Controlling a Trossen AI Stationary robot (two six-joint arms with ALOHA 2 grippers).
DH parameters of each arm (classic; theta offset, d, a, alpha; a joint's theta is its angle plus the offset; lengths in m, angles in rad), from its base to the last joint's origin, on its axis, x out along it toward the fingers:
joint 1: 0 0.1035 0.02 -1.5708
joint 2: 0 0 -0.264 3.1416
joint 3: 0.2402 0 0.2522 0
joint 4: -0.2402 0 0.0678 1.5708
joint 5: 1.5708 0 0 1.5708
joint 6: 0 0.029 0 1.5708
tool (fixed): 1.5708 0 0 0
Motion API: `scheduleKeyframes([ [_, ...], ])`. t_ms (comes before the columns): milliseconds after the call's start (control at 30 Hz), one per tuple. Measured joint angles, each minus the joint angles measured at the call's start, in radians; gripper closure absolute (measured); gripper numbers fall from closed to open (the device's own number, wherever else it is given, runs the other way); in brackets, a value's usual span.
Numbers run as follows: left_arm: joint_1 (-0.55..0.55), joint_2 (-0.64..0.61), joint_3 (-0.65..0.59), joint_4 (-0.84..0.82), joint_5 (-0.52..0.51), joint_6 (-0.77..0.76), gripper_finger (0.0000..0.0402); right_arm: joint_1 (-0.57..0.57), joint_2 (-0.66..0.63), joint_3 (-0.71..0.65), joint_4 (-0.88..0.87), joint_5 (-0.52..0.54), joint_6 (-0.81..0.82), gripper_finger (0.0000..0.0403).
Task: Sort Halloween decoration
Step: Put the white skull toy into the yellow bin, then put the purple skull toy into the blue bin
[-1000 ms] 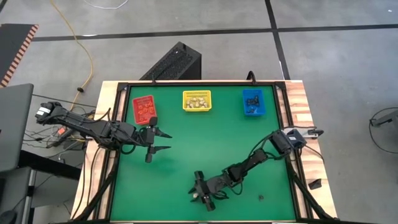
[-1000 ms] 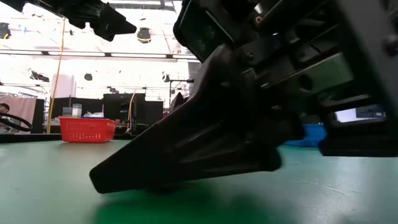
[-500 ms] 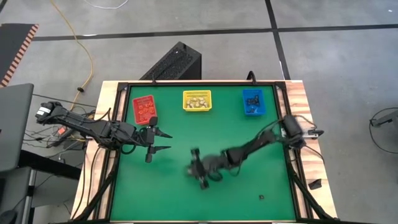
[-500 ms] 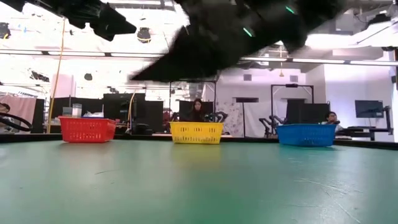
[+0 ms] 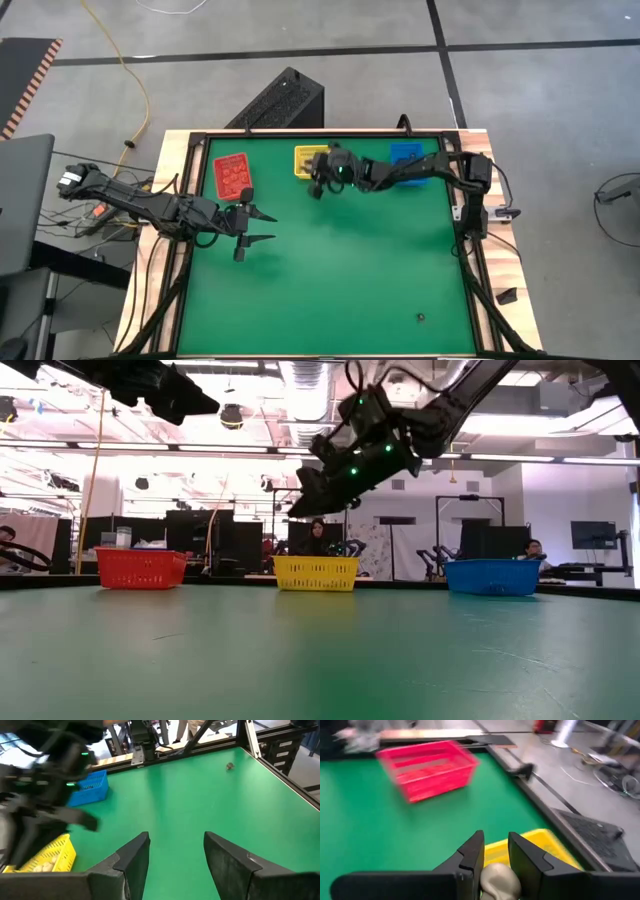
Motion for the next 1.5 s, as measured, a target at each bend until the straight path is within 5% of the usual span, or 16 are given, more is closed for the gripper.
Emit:
scheduleKeyframes([
  [433, 0.000, 0.000, 0.000, 0.002, 0.004, 0.032, 0.0224, -0.087, 0.005, 0.003, -0.047, -0.083, 0.022, 0.0291],
  [733, 0.000, 0.000, 0.000, 0.002, 0.004, 0.023, 0.0224, -0.088, 0.005, 0.003, -0.062, -0.031, 0.053, 0.0146],
  [867, 0.000, 0.000, 0.000, 0.000, 0.004, 0.018, 0.0224, -0.085, -0.040, 0.002, -0.124, -0.028, 0.060, 0.0122],
  [1033, 0.000, 0.000, 0.000, -0.012, 0.003, 0.018, 0.0224, -0.012, -0.219, 0.004, -0.476, -0.135, 0.176, 0.0119],
  [1200, 0.000, 0.000, 0.000, 0.000, 0.026, 0.030, 0.0224, 0.253, -0.362, 0.002, -0.897, -0.089, 0.438, 0.0118],
  [1333, 0.000, 0.000, 0.000, 0.074, 0.169, 0.042, 0.0224, 0.611, -0.410, -0.043, -1.103, 0.223, 0.843, 0.0118],
  [1500, -0.013, 0.000, 0.000, 0.087, 0.265, 0.029, 0.0224, 1.082, -0.402, -0.159, -1.227, 0.596, 1.691, 0.0118],
])
